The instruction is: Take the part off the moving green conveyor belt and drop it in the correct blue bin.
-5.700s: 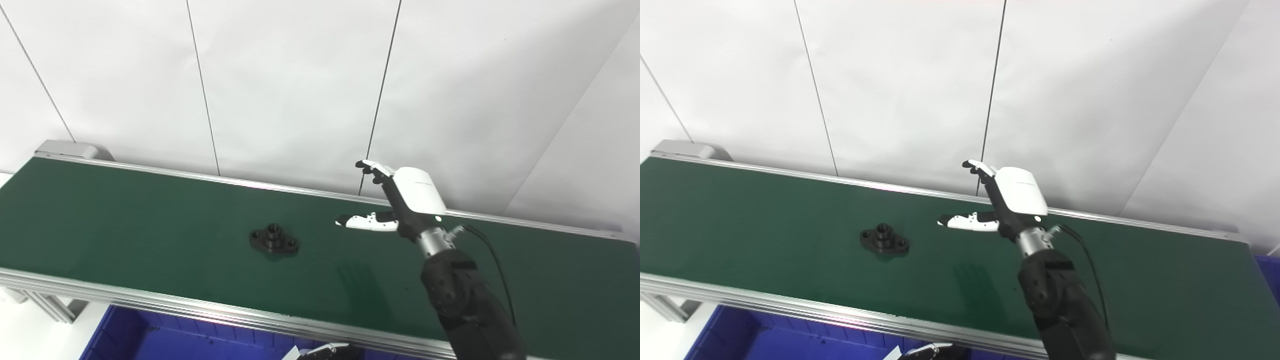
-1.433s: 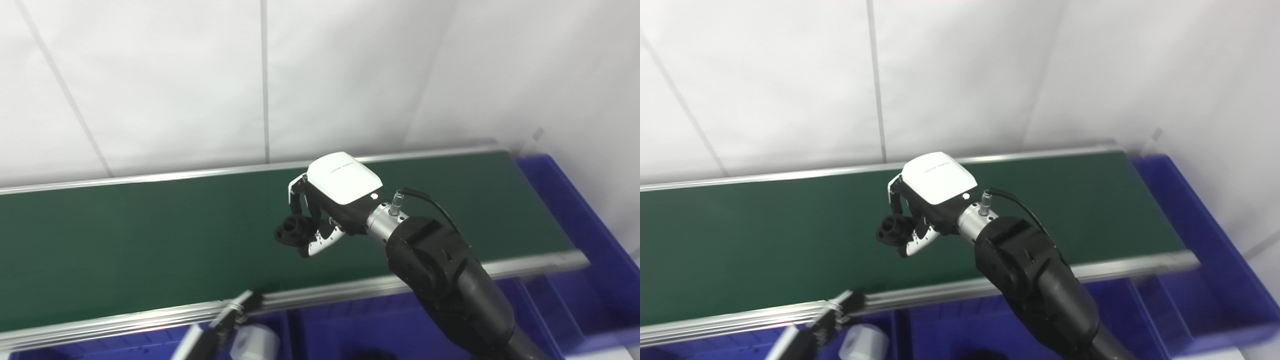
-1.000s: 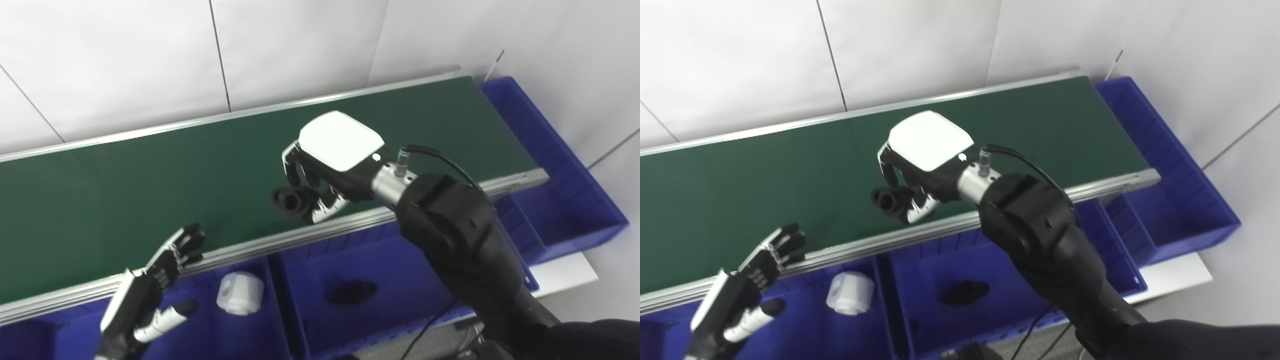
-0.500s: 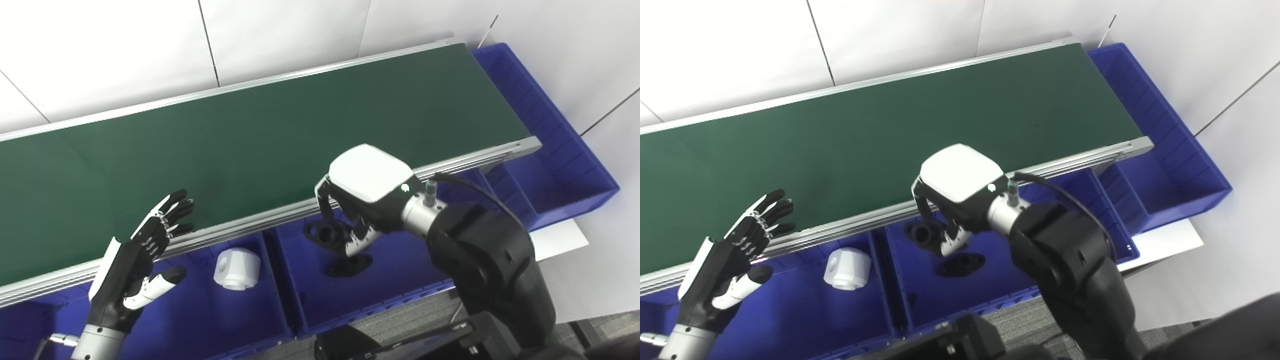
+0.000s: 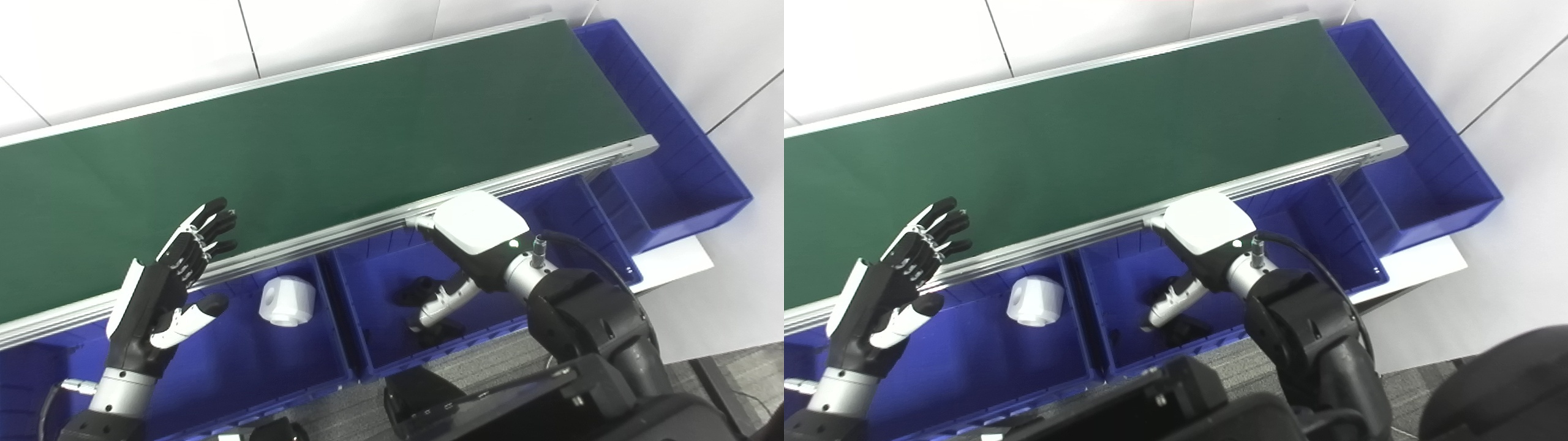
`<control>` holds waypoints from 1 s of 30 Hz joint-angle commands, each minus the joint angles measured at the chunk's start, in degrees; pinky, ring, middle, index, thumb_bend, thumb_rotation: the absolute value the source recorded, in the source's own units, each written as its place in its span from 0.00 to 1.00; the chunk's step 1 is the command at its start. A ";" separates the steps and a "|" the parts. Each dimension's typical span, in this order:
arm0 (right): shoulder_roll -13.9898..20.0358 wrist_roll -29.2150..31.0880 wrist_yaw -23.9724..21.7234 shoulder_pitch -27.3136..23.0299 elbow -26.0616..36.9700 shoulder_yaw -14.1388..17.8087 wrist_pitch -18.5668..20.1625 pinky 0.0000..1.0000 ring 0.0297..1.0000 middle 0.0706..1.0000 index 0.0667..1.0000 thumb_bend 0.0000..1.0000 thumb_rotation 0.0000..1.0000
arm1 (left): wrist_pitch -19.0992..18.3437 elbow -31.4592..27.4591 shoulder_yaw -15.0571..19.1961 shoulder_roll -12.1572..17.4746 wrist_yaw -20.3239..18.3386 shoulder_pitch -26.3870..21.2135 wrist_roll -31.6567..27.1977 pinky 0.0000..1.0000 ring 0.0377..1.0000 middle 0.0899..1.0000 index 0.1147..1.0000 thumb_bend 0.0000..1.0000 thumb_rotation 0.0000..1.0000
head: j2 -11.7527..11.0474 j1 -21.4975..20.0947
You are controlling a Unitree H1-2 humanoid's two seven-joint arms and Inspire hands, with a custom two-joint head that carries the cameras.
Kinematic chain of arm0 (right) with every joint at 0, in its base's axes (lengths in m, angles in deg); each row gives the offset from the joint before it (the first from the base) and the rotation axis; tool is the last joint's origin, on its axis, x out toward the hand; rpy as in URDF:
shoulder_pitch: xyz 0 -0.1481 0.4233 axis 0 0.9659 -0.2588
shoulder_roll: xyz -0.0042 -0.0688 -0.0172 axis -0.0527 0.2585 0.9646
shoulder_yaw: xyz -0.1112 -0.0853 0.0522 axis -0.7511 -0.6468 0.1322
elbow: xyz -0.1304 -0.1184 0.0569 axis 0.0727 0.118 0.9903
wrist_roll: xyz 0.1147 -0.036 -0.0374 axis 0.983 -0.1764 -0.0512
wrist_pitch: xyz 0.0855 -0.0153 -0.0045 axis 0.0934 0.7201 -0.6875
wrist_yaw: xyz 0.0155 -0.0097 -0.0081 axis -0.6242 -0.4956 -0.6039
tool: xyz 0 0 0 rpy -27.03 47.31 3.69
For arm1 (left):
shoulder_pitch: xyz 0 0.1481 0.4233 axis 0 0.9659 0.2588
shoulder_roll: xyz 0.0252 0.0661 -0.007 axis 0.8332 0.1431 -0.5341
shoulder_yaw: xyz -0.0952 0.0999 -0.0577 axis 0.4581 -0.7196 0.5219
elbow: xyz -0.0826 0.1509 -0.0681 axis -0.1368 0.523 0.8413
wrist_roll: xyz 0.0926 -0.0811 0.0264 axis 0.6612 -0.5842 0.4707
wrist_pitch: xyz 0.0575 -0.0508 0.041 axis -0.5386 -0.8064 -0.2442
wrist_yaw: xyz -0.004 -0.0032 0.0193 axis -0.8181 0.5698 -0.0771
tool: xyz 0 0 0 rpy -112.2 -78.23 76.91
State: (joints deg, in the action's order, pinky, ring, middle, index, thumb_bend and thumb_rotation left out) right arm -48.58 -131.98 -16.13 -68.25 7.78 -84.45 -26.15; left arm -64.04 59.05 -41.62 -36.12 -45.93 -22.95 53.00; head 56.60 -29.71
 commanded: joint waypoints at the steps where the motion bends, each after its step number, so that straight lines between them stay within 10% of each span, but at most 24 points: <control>1: -0.12 0.45 1.96 -0.71 0.92 0.46 -1.93 1.00 1.00 1.00 1.00 1.00 0.98 | 0.38 -2.05 -0.29 -0.42 0.48 -0.41 0.17 0.81 0.89 0.87 0.89 0.74 0.68 | -0.12 0.56; 7: 0.08 9.17 6.92 -0.50 -0.06 1.92 -1.00 0.87 0.93 0.97 0.96 1.00 0.95 | 1.37 -2.14 -1.60 -1.69 1.33 0.29 2.81 0.80 0.87 0.86 0.88 0.75 0.68 | -1.21 7.01; 9: -0.83 17.25 11.50 0.01 -1.42 2.99 -0.43 0.67 0.80 0.88 0.89 0.98 0.91 | 1.51 -1.98 -2.01 -2.19 1.71 0.74 3.65 0.79 0.86 0.86 0.88 0.75 0.67 | -1.94 10.54; 15: -11.64 46.26 21.00 1.47 -8.17 3.50 3.10 0.50 0.59 0.67 0.74 0.75 0.89 | 3.60 0.32 -3.61 -3.87 2.86 2.93 6.83 0.81 0.86 0.86 0.87 0.78 0.67 | -6.52 19.26; 20: -17.48 59.67 28.35 4.18 -21.69 1.39 -6.40 0.58 0.63 0.69 0.71 0.72 0.88 | 6.58 3.31 -4.82 -4.70 3.51 4.35 9.34 0.80 0.87 0.88 0.88 0.76 0.67 | -10.80 22.27; 30: -12.00 66.51 38.83 3.27 -40.73 -0.31 -21.01 0.63 0.67 0.74 0.72 0.74 0.97 | 13.08 10.32 -6.71 -5.36 4.57 5.45 11.23 0.80 0.87 0.88 0.86 0.78 0.63 | -18.70 24.86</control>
State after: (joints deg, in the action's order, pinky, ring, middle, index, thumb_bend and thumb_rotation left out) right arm -60.39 -66.78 21.40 -64.50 -33.02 -83.62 -41.86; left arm -54.20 69.98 -47.84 -41.01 -42.27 -17.55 63.86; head 37.97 -4.92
